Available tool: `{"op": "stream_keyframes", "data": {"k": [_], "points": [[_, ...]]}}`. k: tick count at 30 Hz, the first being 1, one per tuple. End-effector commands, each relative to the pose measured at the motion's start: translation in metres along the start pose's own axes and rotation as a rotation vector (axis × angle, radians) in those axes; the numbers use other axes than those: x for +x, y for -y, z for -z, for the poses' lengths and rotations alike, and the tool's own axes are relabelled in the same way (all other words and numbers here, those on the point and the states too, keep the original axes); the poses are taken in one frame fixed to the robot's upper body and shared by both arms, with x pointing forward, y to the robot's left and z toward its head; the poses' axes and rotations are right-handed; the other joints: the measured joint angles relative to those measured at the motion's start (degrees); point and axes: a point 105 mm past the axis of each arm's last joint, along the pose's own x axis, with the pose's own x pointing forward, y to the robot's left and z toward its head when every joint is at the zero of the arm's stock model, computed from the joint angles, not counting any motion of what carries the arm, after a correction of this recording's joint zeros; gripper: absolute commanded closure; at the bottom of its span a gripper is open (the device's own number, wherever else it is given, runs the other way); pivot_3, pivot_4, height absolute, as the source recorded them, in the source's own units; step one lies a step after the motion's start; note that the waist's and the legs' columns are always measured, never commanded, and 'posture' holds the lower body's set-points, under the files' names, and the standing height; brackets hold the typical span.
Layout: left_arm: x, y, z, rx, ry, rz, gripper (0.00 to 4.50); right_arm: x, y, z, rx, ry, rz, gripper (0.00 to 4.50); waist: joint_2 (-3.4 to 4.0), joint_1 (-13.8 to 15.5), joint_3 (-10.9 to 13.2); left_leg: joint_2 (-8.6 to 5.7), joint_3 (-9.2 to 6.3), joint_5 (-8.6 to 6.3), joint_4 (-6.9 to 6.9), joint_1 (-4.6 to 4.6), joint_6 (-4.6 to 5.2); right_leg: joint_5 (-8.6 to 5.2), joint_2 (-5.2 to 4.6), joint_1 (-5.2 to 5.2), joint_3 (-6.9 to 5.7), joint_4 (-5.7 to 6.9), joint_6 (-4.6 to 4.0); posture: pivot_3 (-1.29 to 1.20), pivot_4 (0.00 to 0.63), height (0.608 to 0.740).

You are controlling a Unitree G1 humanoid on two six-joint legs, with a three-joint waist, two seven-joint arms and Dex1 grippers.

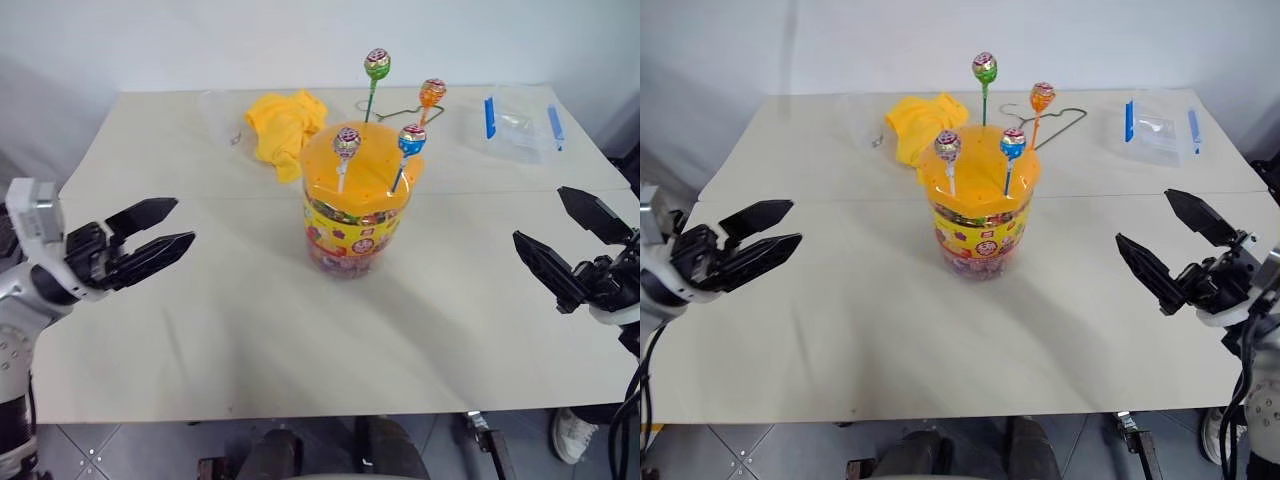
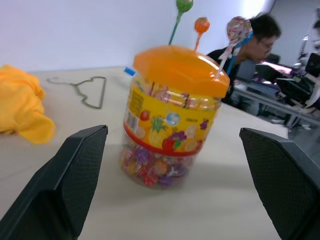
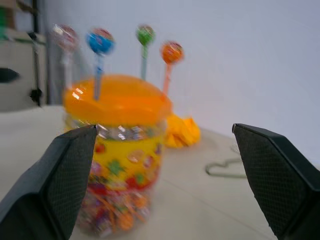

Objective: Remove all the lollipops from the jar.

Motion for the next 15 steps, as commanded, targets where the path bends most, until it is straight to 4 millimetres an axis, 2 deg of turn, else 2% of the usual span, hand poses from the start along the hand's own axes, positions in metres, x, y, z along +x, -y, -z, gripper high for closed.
{"op": "stream_keyframes", "data": {"k": [1,4,7,10,15], "points": [[0.033,0.006,-0.006,0.06,-0.025,0.148,0.01,0.003,-0.019,-0.021,-0.038,0.032,-0.101,0.0,0.0,0.2,0.0,-0.03,-0.01,0.01,0.04,-0.01,0.01,0.02,0.0,0.01,0.0,0.0,0.03,0.0,0.15,0.74],[0.077,0.013,-0.009,0.064,-0.06,0.317,0.01,0.011,-0.039,-0.032,-0.014,0.073,-0.221,0.0,-0.01,0.0,0.0,-0.1,0.01,0.01,0.1,-0.01,0.05,0.05,0.02,0.03,0.0,0.02,0.08,0.0,0.15,0.74],[0.109,0.019,-0.015,0.074,-0.053,0.4,0.01,0.016,-0.041,-0.039,-0.041,0.105,-0.24,0.0,-0.04,-0.3,0.0,-0.13,0.03,0.02,0.15,-0.03,0.06,0.06,0.07,0.02,-0.05,0.27,0.11,0.0,0.15,0.74],[0.125,0.025,-0.016,0.066,-0.06,0.458,0.01,0.014,-0.051,-0.043,-0.029,0.137,-0.301,0.0,-0.03,-0.9,0.0,-0.09,0.08,0.01,0.06,-0.01,0.07,0.06,0.09,-0.03,-0.1,0.27,0.11,0.0,0.15,0.74],[0.138,0.033,-0.017,0.041,-0.047,0.497,0.01,0.009,-0.053,-0.04,-0.035,0.115,-0.271,0.0,-0.05,-0.8,0.0,-0.08,0.07,0.02,0.04,0.0,0.07,0.06,0.09,-0.08,-0.09,0.28,0.11,0.0,0.15,0.74]]}}
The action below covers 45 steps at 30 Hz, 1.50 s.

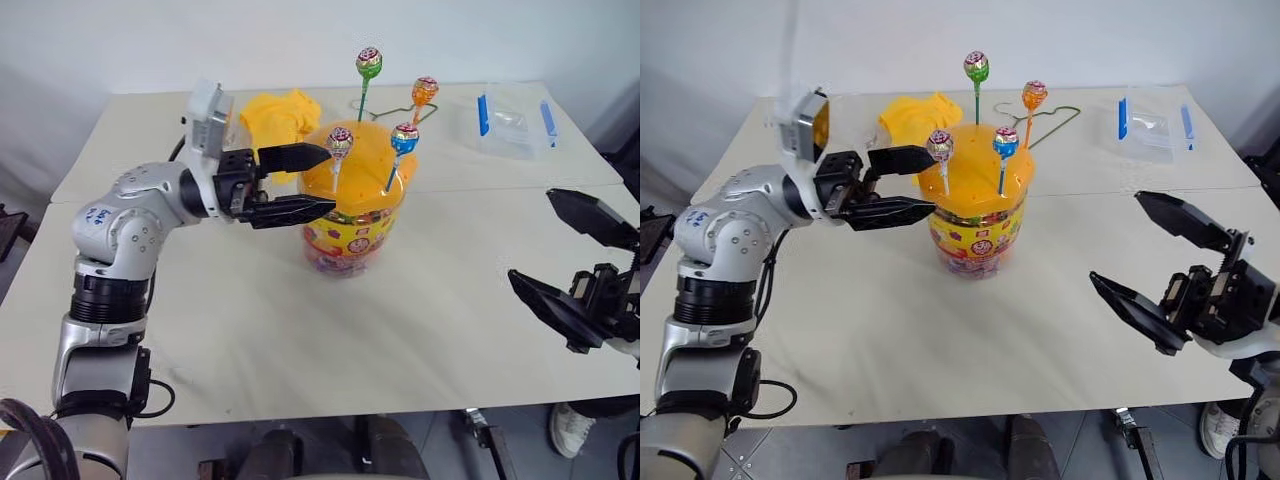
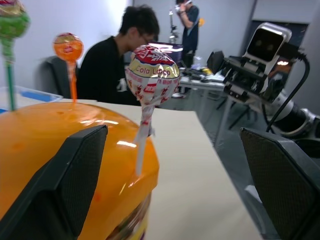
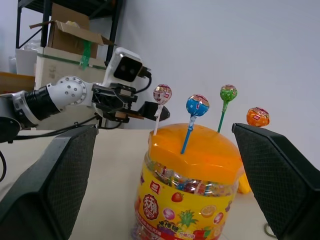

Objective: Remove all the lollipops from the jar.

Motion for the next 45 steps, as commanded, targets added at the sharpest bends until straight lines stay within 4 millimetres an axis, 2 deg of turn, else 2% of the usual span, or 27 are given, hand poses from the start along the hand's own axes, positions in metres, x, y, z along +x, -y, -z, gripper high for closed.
{"op": "stream_keyframes", "data": {"k": [1,5,10,15,20,23,25,26,29,30,31,33,35,36,39,40,43,45], "points": [[0.005,0.002,-0.009,0.025,0.011,0.012,0.4,-0.001,-0.006,-0.006,-0.04,0.006,-0.004,0.0,-0.01,0.3,0.0,0.0,-0.01,0.0,0.05,0.0,0.0,0.0,0.0,0.01,0.02,0.0,0.0,0.0,0.15,0.74],[0.009,0.001,-0.012,0.022,0.042,0.012,1.43,-0.003,-0.004,-0.006,-0.054,0.0,0.007,0.0,-0.01,0.6,0.0,-0.03,-0.02,0.0,0.15,-0.02,0.0,0.01,-0.01,0.02,0.13,0.04,0.01,0.0,0.15,0.74],[0.018,0.001,-0.011,0.039,0.046,0.016,2.98,-0.002,0.0,-0.004,-0.068,0.008,0.016,0.0,-0.02,0.7,0.0,-0.12,-0.09,0.0,0.19,-0.04,0.01,0.01,-0.06,0.03,0.21,0.05,0.02,0.0,0.15,0.74],[0.022,-0.003,-0.019,0.062,0.091,-0.009,4.49,-0.001,0.006,-0.002,-0.068,0.014,0.03,0.0,-0.04,0.7,0.0,-0.14,-0.12,0.0,0.19,-0.06,0.01,0.01,-0.06,0.03,0.18,0.05,0.02,0.0,0.15,0.74],[0.018,-0.008,-0.028,0.058,0.167,-0.052,4.49,0.003,0.01,0.0,-0.062,0.032,0.03,0.0,-0.04,0.6,0.0,-0.12,-0.11,0.0,0.19,-0.05,0.01,0.01,-0.05,0.02,0.16,0.05,0.02,0.0,0.15,0.74],[-0.004,-0.01,-0.057,0.044,0.373,-0.086,4.49,0.008,0.01,0.001,-0.042,0.051,0.022,0.0,-0.05,0.6,0.0,-0.12,-0.12,0.0,0.22,-0.06,0.01,0.01,-0.08,0.02,0.15,0.07,0.02,0.0,0.15,0.74],[-0.041,-0.016,-0.068,0.027,0.455,-0.191,4.49,0.012,0.009,0.002,-0.028,0.065,-0.001,0.0,-0.05,0.4,0.0,-0.08,-0.12,0.0,0.21,-0.05,0.0,0.01,-0.08,0.02,0.15,0.06,0.02,0.0,0.15,0.74],[-0.062,-0.02,-0.065,0.021,0.441,-0.273,4.49,0.014,0.008,0.003,-0.024,0.07,-0.019,0.0,-0.05,0.1,0.0,-0.06,-0.11,0.0,0.2,-0.04,0.0,0.01,-0.07,0.0,0.14,0.07,0.02,0.0,0.15,0.74],[-0.112,-0.026,-0.037,-0.007,0.271,-0.504,4.49,0.019,0.006,0.004,-0.019,0.07,-0.063,0.0,-0.02,-0.9,0.0,-0.07,-0.11,-0.01,-0.05,0.21,-0.04,0.0,0.07,-0.05,0.12,0.11,0.0,0.0,0.15,0.74],[-0.146,-0.028,-0.01,-0.047,0.136,-0.66,4.49,0.02,0.006,0.007,-0.016,0.063,-0.088,0.0,-0.02,-1.0,0.0,-0.11,-0.11,-0.01,-0.2,0.35,-0.04,-0.01,0.06,-0.02,0.14,0.12,-0.02,0.0,0.15,0.74],[-0.173,-0.023,0.011,-0.079,0.02,-0.772,4.49,0.02,0.006,0.009,-0.014,0.057,-0.106,0.0,-0.01,-1.1,0.0,-0.11,-0.1,-0.01,-0.24,0.4,-0.04,-0.01,0.06,0.01,0.15,0.11,-0.02,0.0,0.15,0.74],[-0.213,-0.012,0.038,-0.151,-0.119,-0.934,4.49,0.02,0.007,0.012,-0.011,0.046,-0.135,0.0,-0.02,-1.1,0.0,-0.2,-0.01,-0.01,-0.53,0.64,-0.03,-0.02,0.05,0.03,0.39,0.08,-0.03,0.0,0.15,0.74],[-0.248,0.009,0.064,-0.24,-0.214,-1.06,4.49,0.019,0.009,0.016,-0.007,0.034,-0.16,0.0,-0.12,-0.9,0.1,-0.18,-0.04,-0.01,-0.58,0.64,-0.02,-0.03,0.05,0.04,0.48,0.01,-0.05,0.0,0.15,0.74],[-0.256,0.016,0.071,-0.264,-0.237,-1.091,4.49,0.019,0.009,0.018,-0.006,0.031,-0.169,0.0,-0.16,-0.6,0.1,-0.18,-0.05,-0.02,-0.58,0.6,0.0,-0.03,0.03,0.04,0.55,-0.02,-0.05,0.0,0.15,0.74],[-0.265,0.059,0.114,-0.417,-0.407,-1.096,4.49,0.018,0.013,0.026,-0.028,-0.018,-0.218,0.0,-0.28,0.4,0.1,-0.21,-0.19,-0.02,-0.56,0.44,0.05,-0.03,-0.07,0.04,0.65,-0.19,-0.05,0.0,0.15,0.74],[-0.267,0.068,0.123,-0.451,-0.451,-1.101,4.49,0.017,0.015,0.028,-0.033,-0.031,-0.229,0.0,-0.28,0.7,0.1,-0.23,-0.18,-0.05,-0.56,0.45,0.09,-0.03,-0.1,0.06,0.67,-0.21,-0.05,0.0,0.15,0.74],[-0.27,0.077,0.134,-0.485,-0.428,-1.193,4.49,0.013,0.02,0.035,-0.023,-0.088,-0.245,0.0,-0.26,0.9,0.1,-0.27,-0.2,-0.07,-0.56,0.47,0.14,-0.03,-0.19,0.14,0.66,-0.47,-0.05,0.0,0.15,0.74],[-0.263,0.087,0.148,-0.493,-0.471,-1.162,4.49,0.009,0.02,0.042,0.008,-0.14,-0.254,0.0,-0.23,0.6,0.1,-0.25,-0.19,-0.07,-0.57,0.48,0.14,-0.03,-0.17,0.13,0.67,-0.44,-0.05,0.0,0.15,0.74]]}}
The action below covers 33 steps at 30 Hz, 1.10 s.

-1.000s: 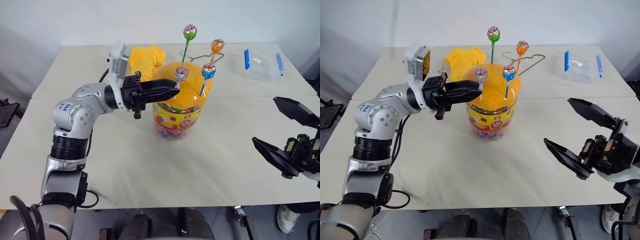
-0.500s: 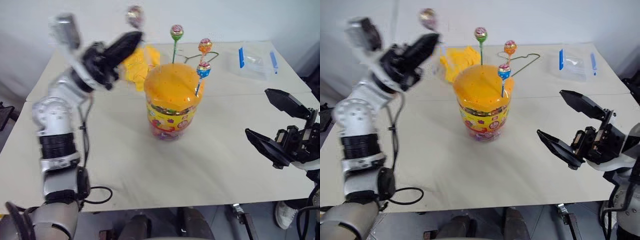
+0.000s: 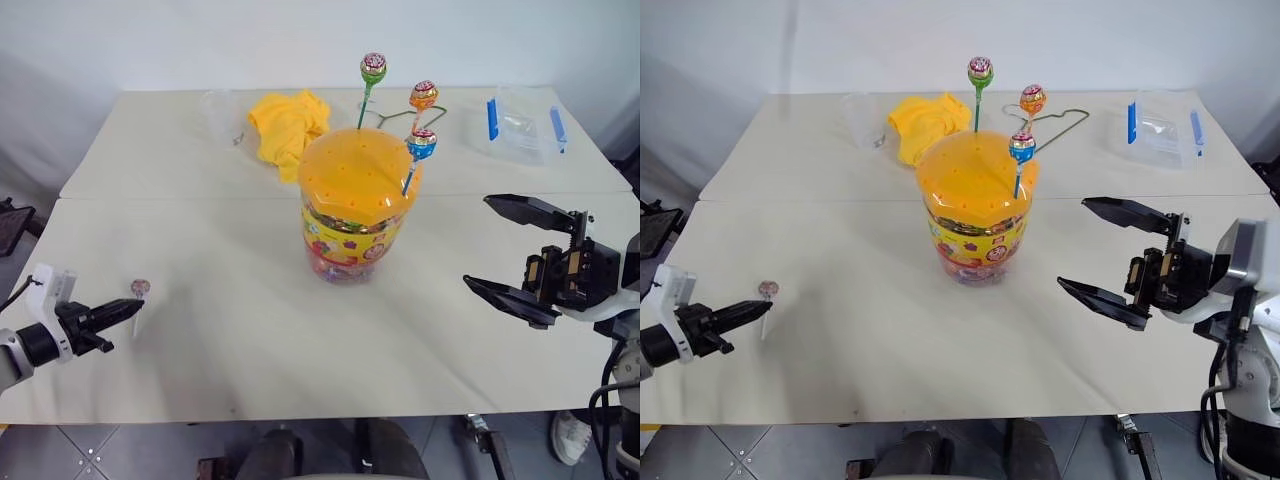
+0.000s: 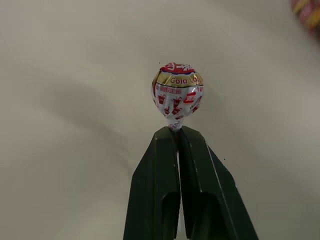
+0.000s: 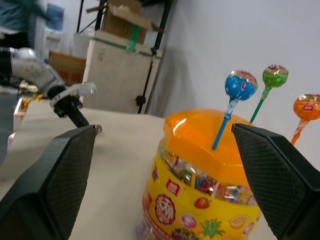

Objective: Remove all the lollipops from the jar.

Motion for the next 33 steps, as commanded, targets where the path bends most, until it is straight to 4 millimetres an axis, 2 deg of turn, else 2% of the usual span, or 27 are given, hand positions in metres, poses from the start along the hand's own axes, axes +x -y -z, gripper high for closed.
{"op": "stream_keyframes", "data": {"k": [1,7,10,13,16,19,23,24,26,29,33], "points": [[0.002,0.009,0.026,0.013,-0.066,-0.007,4.49,-0.006,0.001,0.004,0.024,-0.051,-0.003,0.0,0.02,-0.2,0.0,0.0,0.05,0.0,-0.05,0.06,0.0,0.0,0.01,0.0,0.05,0.01,0.0,0.0,0.15,0.74],[-0.008,-0.003,0.037,0.002,-0.081,-0.083,2.86,-0.013,0.002,0.004,0.063,-0.049,0.069,0.0,0.12,-0.5,-0.1,0.1,0.22,0.0,-0.14,0.29,-0.07,-0.01,0.13,0.04,0.2,0.09,-0.01,0.0,0.15,0.74],[-0.02,-0.009,0.024,0.062,-0.039,-0.049,2.04,-0.017,0.004,0.002,0.073,-0.046,0.114,0.0,0.16,-0.6,-0.1,0.14,0.27,0.0,-0.14,0.38,-0.09,-0.02,0.18,0.07,0.26,0.11,-0.03,0.0,0.15,0.74],[-0.032,-0.017,-0.009,0.185,0.108,-0.022,1.2,-0.017,0.006,0.0,0.089,-0.036,0.133,0.0,0.16,-0.6,-0.1,0.19,0.3,-0.02,-0.17,0.38,-0.12,-0.04,0.22,0.05,0.26,0.11,-0.07,0.0,0.15,0.74],[-0.042,-0.008,-0.049,0.258,0.273,0.064,1.2,-0.013,0.01,-0.004,0.098,-0.004,0.153,0.0,0.08,-0.3,-0.1,0.2,0.3,-0.02,-0.14,0.34,-0.12,-0.04,0.21,0.04,0.22,0.1,-0.08,0.0,0.15,0.74],[-0.043,0.013,-0.071,0.311,0.335,0.187,1.2,-0.012,0.012,-0.006,0.099,0.01,0.163,0.0,0.06,-0.1,-0.1,0.17,0.24,-0.03,-0.12,0.29,-0.09,-0.04,0.15,0.06,0.17,0.06,-0.07,0.0,0.15,0.74],[-0.034,0.06,-0.107,0.364,0.475,0.414,0.36,-0.002,0.016,-0.012,0.09,0.068,0.171,0.0,0.06,-0.2,-0.1,0.17,0.22,-0.06,-0.12,0.22,-0.05,-0.03,0.15,0.05,0.14,0.02,-0.05,0.0,0.15,0.74],[-0.031,0.067,-0.112,0.387,0.496,0.444,0.05,0.002,0.015,-0.013,0.093,0.077,0.168,0.0,0.06,-0.3,-0.1,0.16,0.22,-0.06,-0.11,0.2,-0.05,-0.02,0.15,0.05,0.14,0.02,-0.04,0.0,0.15,0.74],[-0.026,0.083,-0.119,0.416,0.535,0.519,0.01,0.009,0.014,-0.013,0.098,0.089,0.153,0.0,0.06,-0.3,-0.1,0.17,0.22,-0.06,-0.1,0.21,-0.06,-0.02,0.16,0.03,0.12,0.03,-0.03,0.0,0.15,0.74],[-0.018,0.108,-0.124,0.464,0.564,0.659,0.01,0.029,0.023,-0.011,0.149,0.108,0.207,0.0,0.06,-1.1,-0.1,0.2,0.25,-0.06,-0.1,0.22,-0.09,-0.02,0.22,0.0,0.14,0.08,-0.04,0.0,0.15,0.74],[-0.015,0.113,-0.121,0.455,0.557,0.721,0.01,0.054,0.027,-0.002,0.188,0.038,0.215,0.0,0.07,-1.9,-0.1,0.21,0.26,-0.04,-0.1,0.22,-0.14,-0.03,0.25,-0.09,0.15,0.12,-0.06,0.0,0.15,0.74]]}}
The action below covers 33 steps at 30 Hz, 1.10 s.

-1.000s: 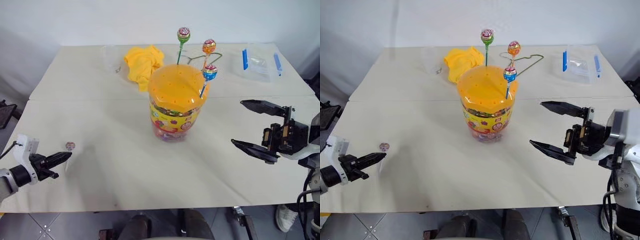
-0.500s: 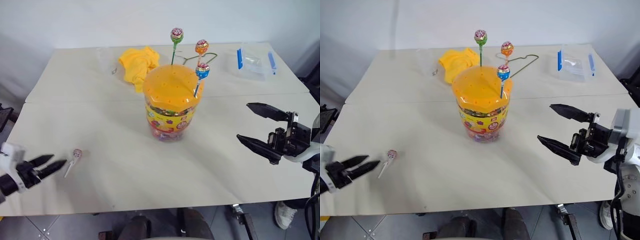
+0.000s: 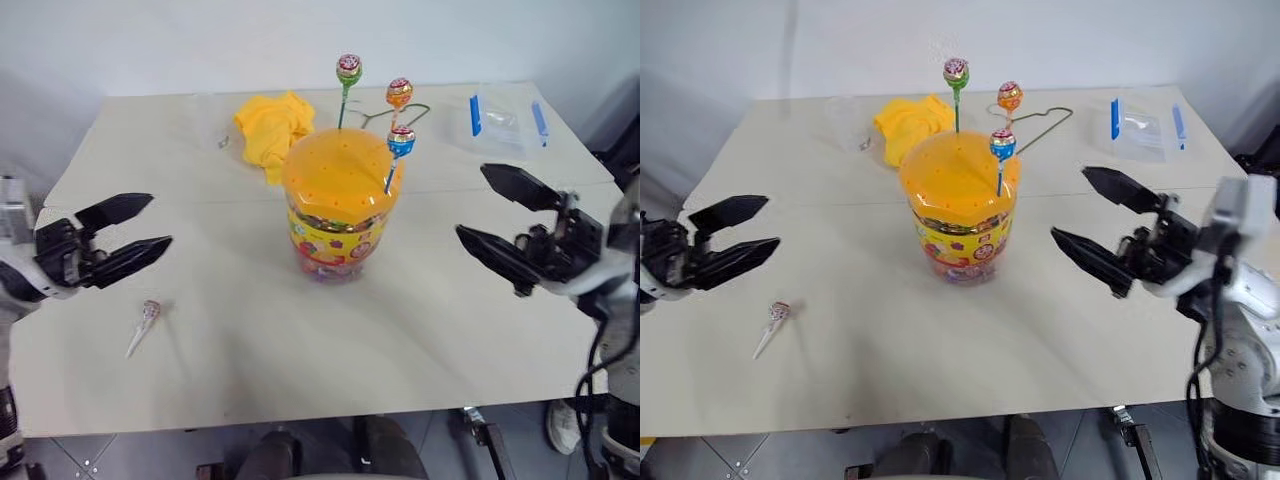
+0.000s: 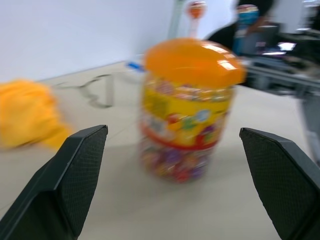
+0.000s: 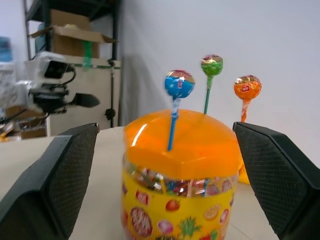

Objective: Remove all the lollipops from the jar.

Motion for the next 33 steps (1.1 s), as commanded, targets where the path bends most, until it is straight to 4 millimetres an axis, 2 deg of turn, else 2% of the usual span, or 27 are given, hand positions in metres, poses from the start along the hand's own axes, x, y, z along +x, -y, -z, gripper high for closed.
{"op": "stream_keyframes", "data": {"k": [1,7,8,10,15,19,21,22,25,27,28,29,31,33], "points": [[0.0,0.005,-0.005,0.0,0.016,0.043,0.01,0.019,-0.009,-0.003,-0.001,-0.018,-0.034,0.0,0.0,0.0,0.0,0.03,0.0,-0.01,-0.02,0.0,-0.02,-0.02,0.03,-0.02,-0.01,0.01,-0.04,0.0,0.15,0.74],[0.006,0.012,-0.003,-0.017,0.044,0.063,0.01,0.049,-0.011,0.004,0.027,-0.05,-0.078,0.0,0.0,0.2,0.0,0.01,-0.06,-0.02,0.02,-0.12,-0.02,-0.02,0.0,-0.02,-0.09,-0.02,-0.03,0.0,0.15,0.74],[0.007,0.013,-0.003,-0.018,0.048,0.064,0.0,0.052,-0.01,0.003,0.031,-0.047,-0.076,0.37,0.0,0.2,0.0,0.01,-0.06,-0.02,0.03,-0.13,-0.02,-0.01,0.0,-0.02,-0.09,-0.01,-0.02,0.0,0.15,0.74],[0.008,0.015,-0.003,-0.02,0.048,0.07,0.0,0.057,-0.01,0.004,0.029,-0.043,-0.081,0.82,0.0,0.2,0.0,0.02,-0.09,-0.02,0.04,-0.15,-0.02,-0.01,0.01,-0.02,-0.13,-0.01,-0.02,0.0,0.15,0.74],[0.011,0.022,-0.007,-0.023,0.065,0.088,0.0,0.06,-0.007,0.009,0.028,-0.036,-0.078,2.46,0.0,0.2,0.0,0.01,-0.16,-0.02,0.04,-0.24,-0.02,-0.01,0.0,-0.03,-0.2,0.02,-0.02,0.0,0.15,0.74],[0.014,0.023,-0.013,-0.014,0.103,0.093,0.0,0.06,-0.004,-0.003,0.035,0.076,-0.065,3.83,0.0,0.2,0.0,0.02,-0.16,-0.02,0.05,-0.23,-0.02,-0.01,0.01,-0.05,-0.22,0.05,-0.02,0.0,0.15,0.74],[0.016,0.025,-0.015,-0.028,0.115,0.115,0.0,0.055,-0.003,-0.016,0.055,0.174,-0.061,4.47,0.0,0.2,0.0,0.03,-0.16,-0.02,0.06,-0.23,-0.02,-0.01,0.02,-0.06,-0.22,0.09,-0.02,0.0,0.15,0.74],[0.017,0.027,-0.016,-0.041,0.119,0.127,0.0,0.053,-0.001,-0.021,0.059,0.213,-0.058,4.47,0.0,0.1,0.0,0.02,-0.16,-0.02,0.06,-0.23,-0.02,-0.01,0.02,-0.06,-0.22,0.09,-0.02,0.0,0.15,0.74],[0.019,0.028,-0.014,-0.043,0.096,0.158,0.0,0.04,0.007,-0.041,0.059,0.337,-0.003,4.47,0.0,0.1,0.0,0.01,-0.17,-0.02,0.06,-0.23,-0.02,-0.01,0.01,-0.06,-0.22,0.1,-0.02,0.0,0.15,0.74],[0.02,0.027,-0.013,-0.024,0.082,0.16,0.0,0.032,0.014,-0.048,0.025,0.347,0.058,4.47,0.0,0.1,0.0,0.0,-0.16,-0.02,0.06,-0.23,-0.02,-0.01,0.01,-0.06,-0.22,0.11,-0.02,0.0,0.15,0.74],[0.021,0.026,-0.013,-0.009,0.072,0.167,0.0,0.023,0.024,-0.052,0.001,0.323,0.119,4.47,0.0,0.2,0.0,-0.01,-0.16,-0.02,0.06,-0.23,-0.02,-0.01,0.01,-0.06,-0.22,0.11,-0.02,0.0,0.15,0.74],[0.022,0.027,-0.011,0.007,0.051,0.186,0.0,0.006,0.041,-0.05,-0.039,0.232,0.212,4.47,0.01,0.3,0.0,-0.01,-0.17,-0.02,0.06,-0.22,-0.02,-0.01,0.01,-0.05,-0.22,0.12,-0.02,0.0,0.15,0.74],[0.023,0.031,-0.006,0.023,0.007,0.224,0.0,-0.033,0.069,-0.032,-0.106,-0.055,0.385,4.47,0.01,1.2,0.0,-0.11,-0.25,0.0,0.09,-0.3,0.02,-0.01,-0.08,-0.05,-0.31,0.08,-0.02,0.0,0.15,0.74],[0.023,0.033,-0.001,0.032,-0.017,0.249,0.0,-0.064,0.081,-0.009,-0.13,-0.296,0.465,4.47,0.0,1.5,0.0,-0.17,-0.25,-0.01,0.07,-0.34,0.09,-0.01,-0.11,-0.03,-0.32,-0.04,-0.02,0.0,0.15,0.74]]}}
